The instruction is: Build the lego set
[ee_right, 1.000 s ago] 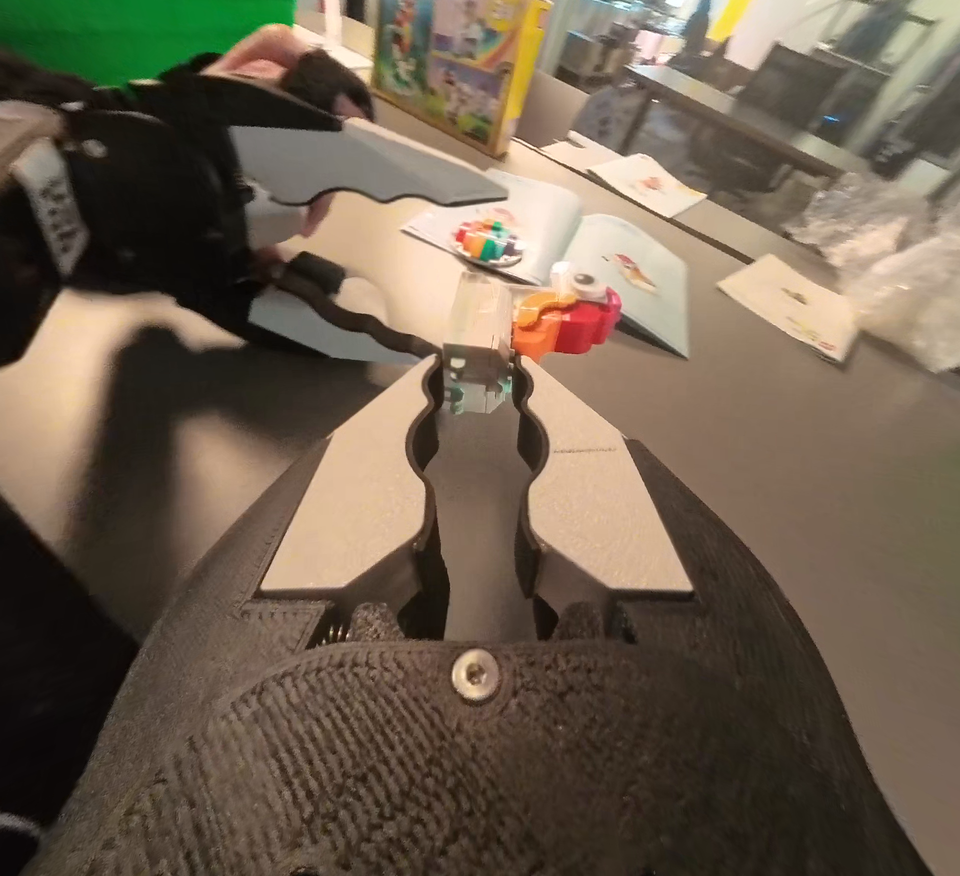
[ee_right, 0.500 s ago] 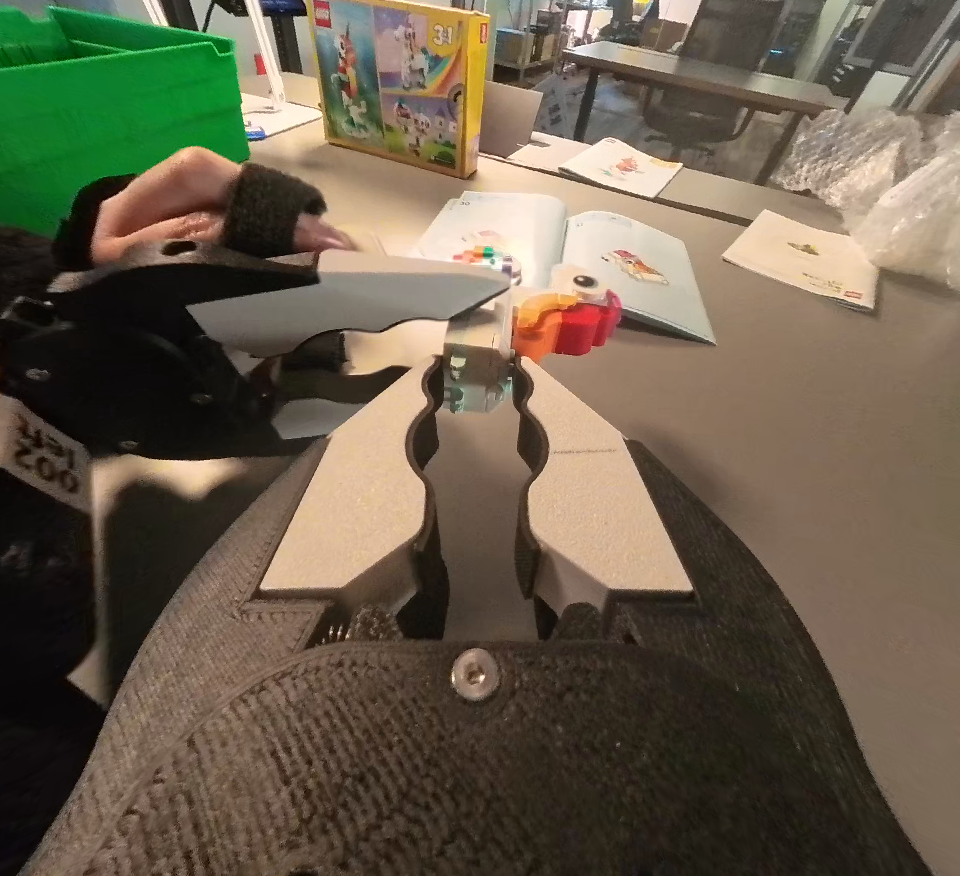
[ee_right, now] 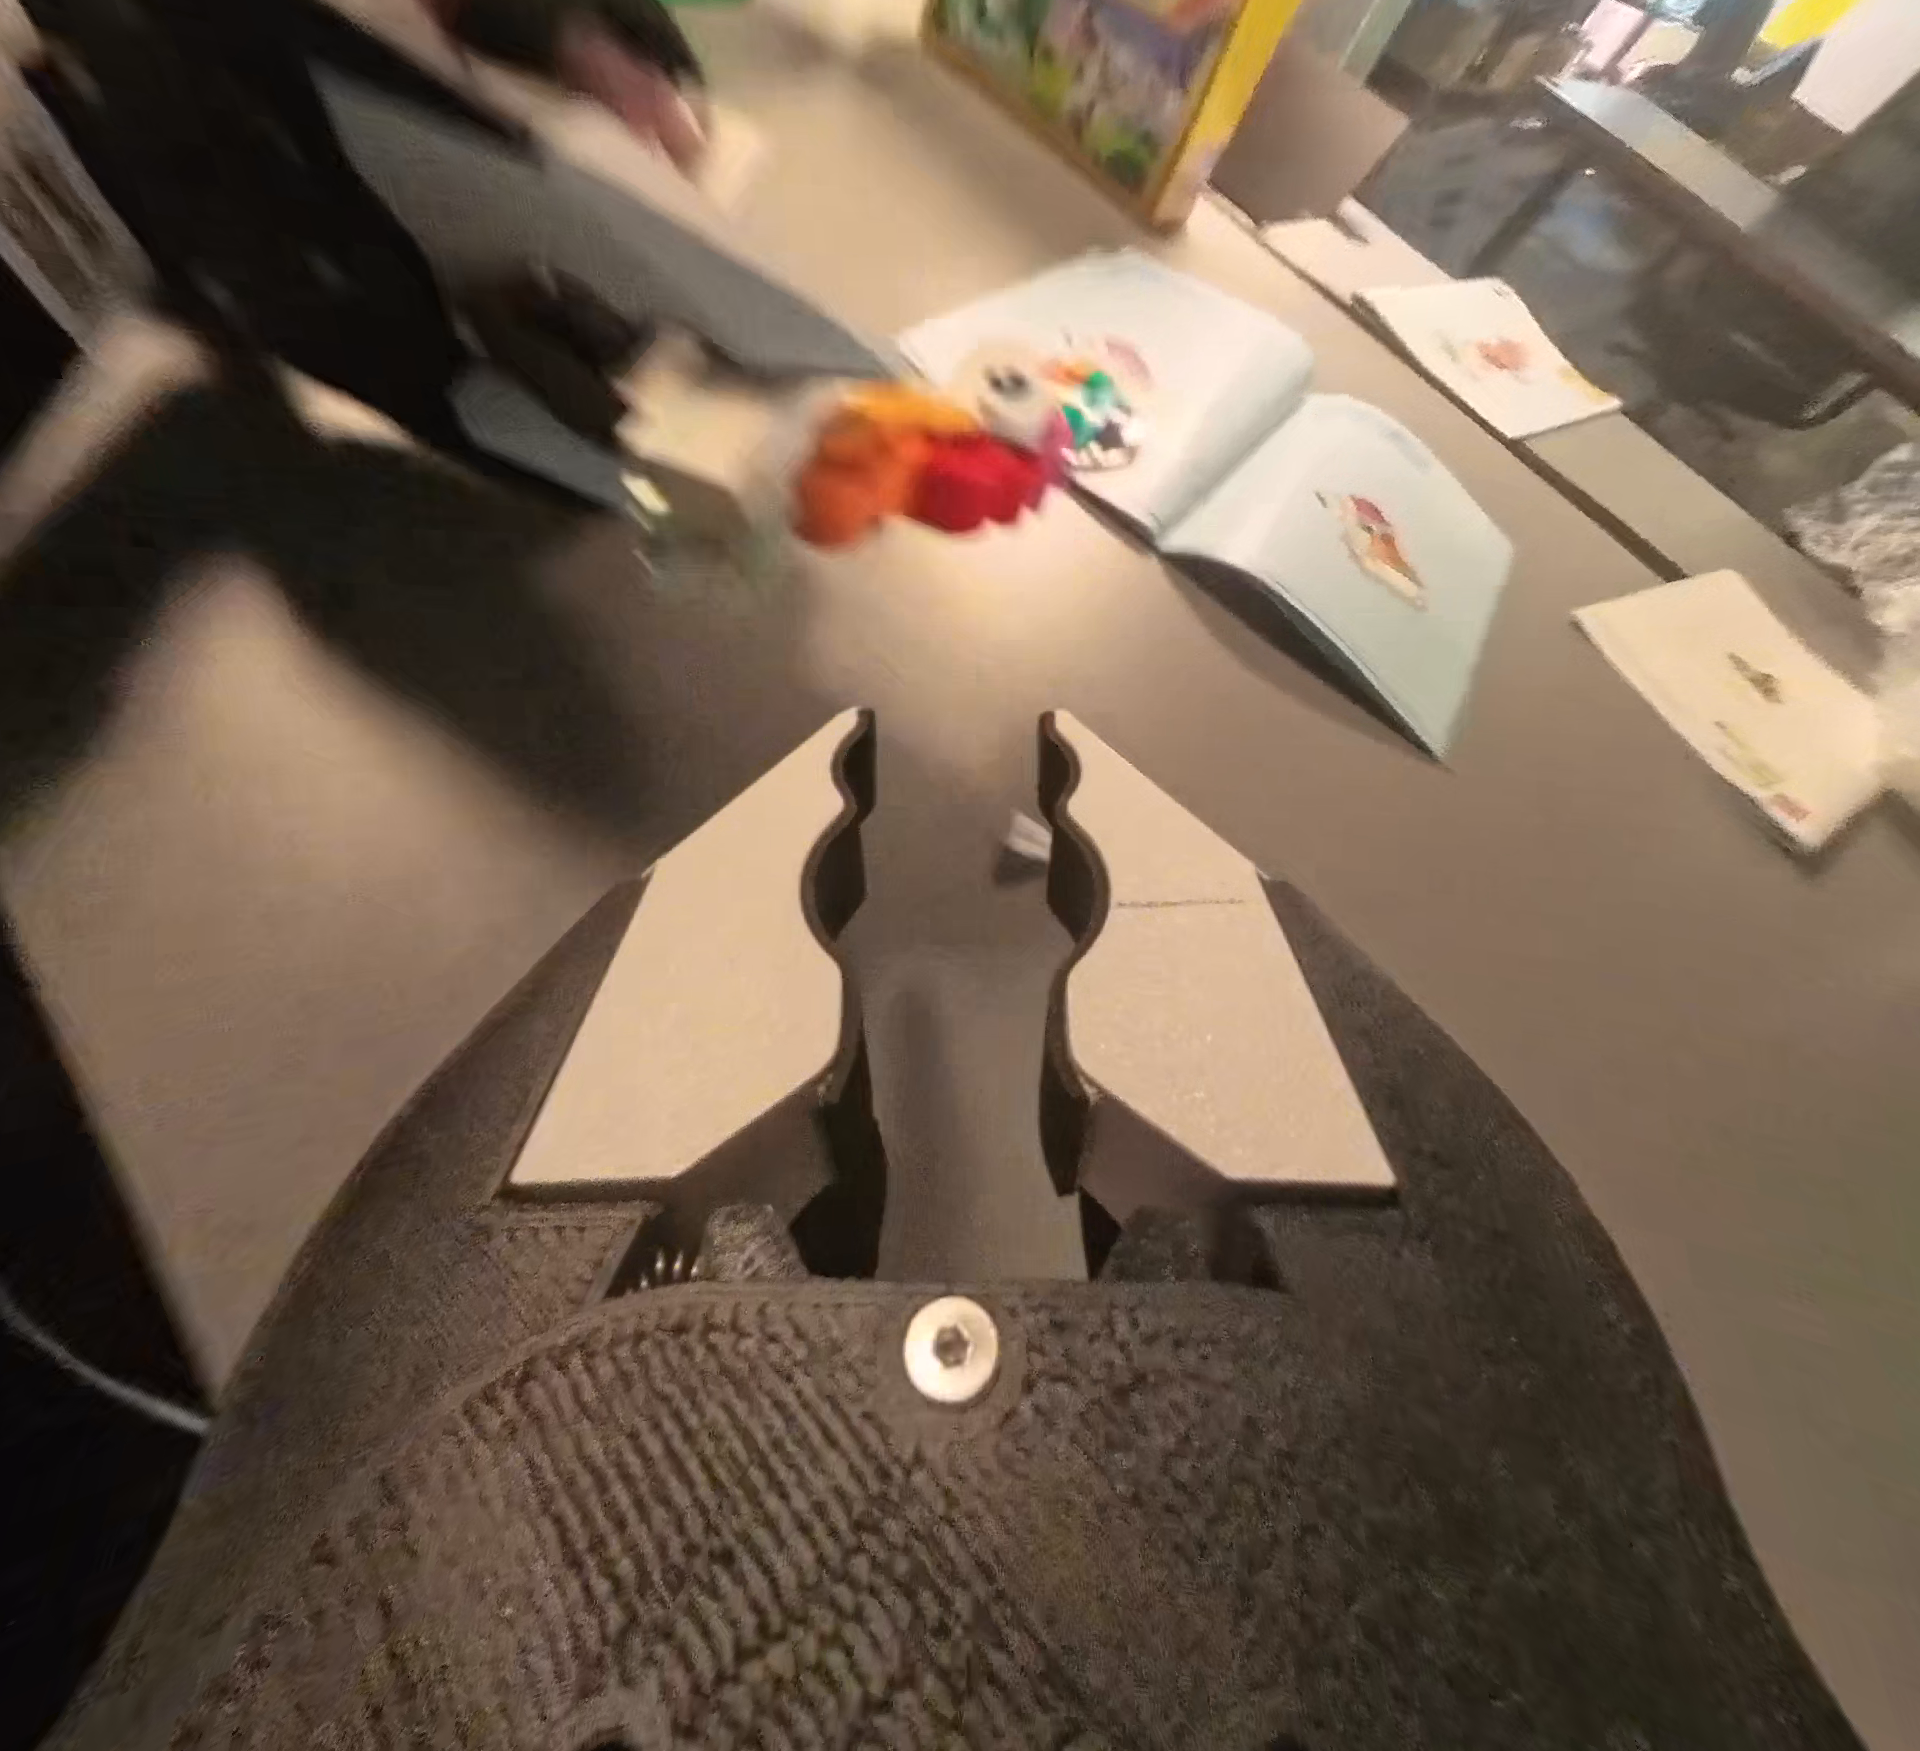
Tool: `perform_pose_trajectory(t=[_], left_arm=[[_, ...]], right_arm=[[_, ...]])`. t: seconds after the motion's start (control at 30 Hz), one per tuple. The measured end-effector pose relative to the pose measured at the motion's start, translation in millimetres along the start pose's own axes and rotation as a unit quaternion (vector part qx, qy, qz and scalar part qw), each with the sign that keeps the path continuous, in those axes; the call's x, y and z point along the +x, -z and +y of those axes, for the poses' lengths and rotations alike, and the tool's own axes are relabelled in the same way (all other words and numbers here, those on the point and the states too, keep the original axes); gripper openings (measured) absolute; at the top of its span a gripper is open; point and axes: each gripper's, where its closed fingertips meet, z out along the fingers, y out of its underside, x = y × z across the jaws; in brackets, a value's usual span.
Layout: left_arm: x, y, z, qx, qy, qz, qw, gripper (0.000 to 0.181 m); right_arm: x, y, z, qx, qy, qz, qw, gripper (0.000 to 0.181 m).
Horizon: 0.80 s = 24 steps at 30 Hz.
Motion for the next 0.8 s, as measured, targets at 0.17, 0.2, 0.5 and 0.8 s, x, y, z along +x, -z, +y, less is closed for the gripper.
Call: perform_pose_trajectory(t=[0.17,0.2,0.5,0.8], left_arm=[[2.8,2.6,-6.9,0.034,0.054,0.029,0.998,0.036],[5.1,2.4,-7.4,0.038,0.053,0.034,0.997,0.036],[-7.7,15.6,-34.1,0.143,0.155,0.047,0.976,0.036],[-36.1,22.9,-28.2,0.198,0.375,0.088,0.901,0.036]], right_arm=[[10.2,-10.5,23.7,-0.036,-0.069,-0.1,0.992,0.026],[10.9,-11.1,21.5,-0.03,-0.071,-0.104,0.992,0.026],[-7.4,10.0,-46.4,0.196,-0.114,-0.261,0.939,0.046],[-27.3,-15.3,-48.2,0.209,0.19,-0.059,0.958,0.059]])
